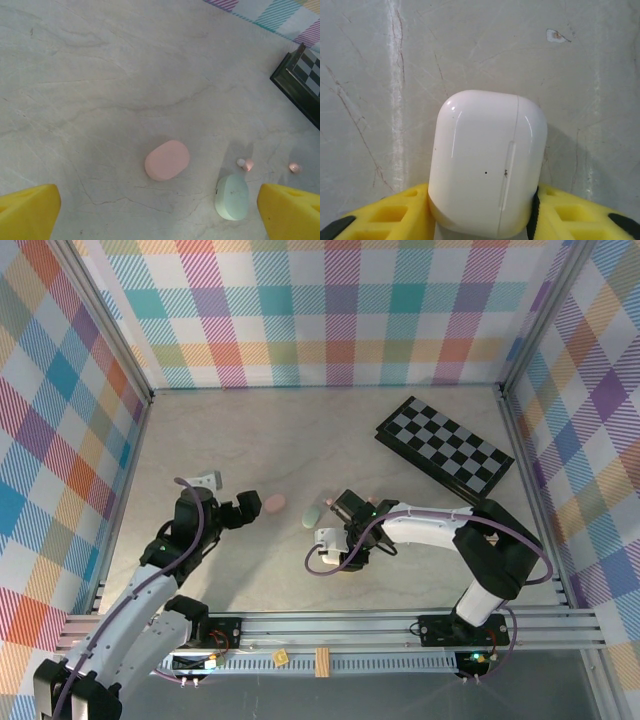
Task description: Insert the wireless bluetooth earbuds into the charging case
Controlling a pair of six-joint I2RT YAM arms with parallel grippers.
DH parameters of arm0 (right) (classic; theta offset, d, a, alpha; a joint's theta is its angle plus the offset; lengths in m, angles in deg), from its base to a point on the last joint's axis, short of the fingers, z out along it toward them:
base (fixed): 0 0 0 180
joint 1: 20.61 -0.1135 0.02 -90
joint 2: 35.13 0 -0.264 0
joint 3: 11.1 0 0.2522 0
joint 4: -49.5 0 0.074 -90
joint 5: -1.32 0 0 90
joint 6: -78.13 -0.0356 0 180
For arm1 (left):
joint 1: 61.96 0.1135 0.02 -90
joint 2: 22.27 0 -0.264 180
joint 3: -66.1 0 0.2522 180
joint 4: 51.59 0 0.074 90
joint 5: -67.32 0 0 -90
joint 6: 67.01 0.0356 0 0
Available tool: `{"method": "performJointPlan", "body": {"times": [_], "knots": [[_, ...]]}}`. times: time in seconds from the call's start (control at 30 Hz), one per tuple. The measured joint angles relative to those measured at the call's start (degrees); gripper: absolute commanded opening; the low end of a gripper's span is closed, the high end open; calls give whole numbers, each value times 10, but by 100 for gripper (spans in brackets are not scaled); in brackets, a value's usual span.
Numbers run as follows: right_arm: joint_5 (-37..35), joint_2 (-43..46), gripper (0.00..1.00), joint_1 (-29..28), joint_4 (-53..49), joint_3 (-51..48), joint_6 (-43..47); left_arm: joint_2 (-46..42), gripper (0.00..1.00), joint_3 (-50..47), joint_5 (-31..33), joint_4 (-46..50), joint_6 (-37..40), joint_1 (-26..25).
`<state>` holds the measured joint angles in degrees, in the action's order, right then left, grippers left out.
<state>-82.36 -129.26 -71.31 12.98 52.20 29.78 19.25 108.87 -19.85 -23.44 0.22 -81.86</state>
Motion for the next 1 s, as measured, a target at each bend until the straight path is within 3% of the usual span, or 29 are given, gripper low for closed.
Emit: {"method": "performJointPlan", "body": {"times": [0.23,0.5,0.8,1.0], "knots": [[-15,8,38,0,9,-3,0,-12,100,-4,-25,-3,-2,-2],[-67,99,39,0,60,-30,0,26,99,-4,-157,-49,-33,-26],[-66,189,38,7,87,-30,-7,99,85,-11,-327,-175,-104,-89],[-43,217,38,9,90,-30,-19,173,66,-12,-374,-248,-135,-137]]}}
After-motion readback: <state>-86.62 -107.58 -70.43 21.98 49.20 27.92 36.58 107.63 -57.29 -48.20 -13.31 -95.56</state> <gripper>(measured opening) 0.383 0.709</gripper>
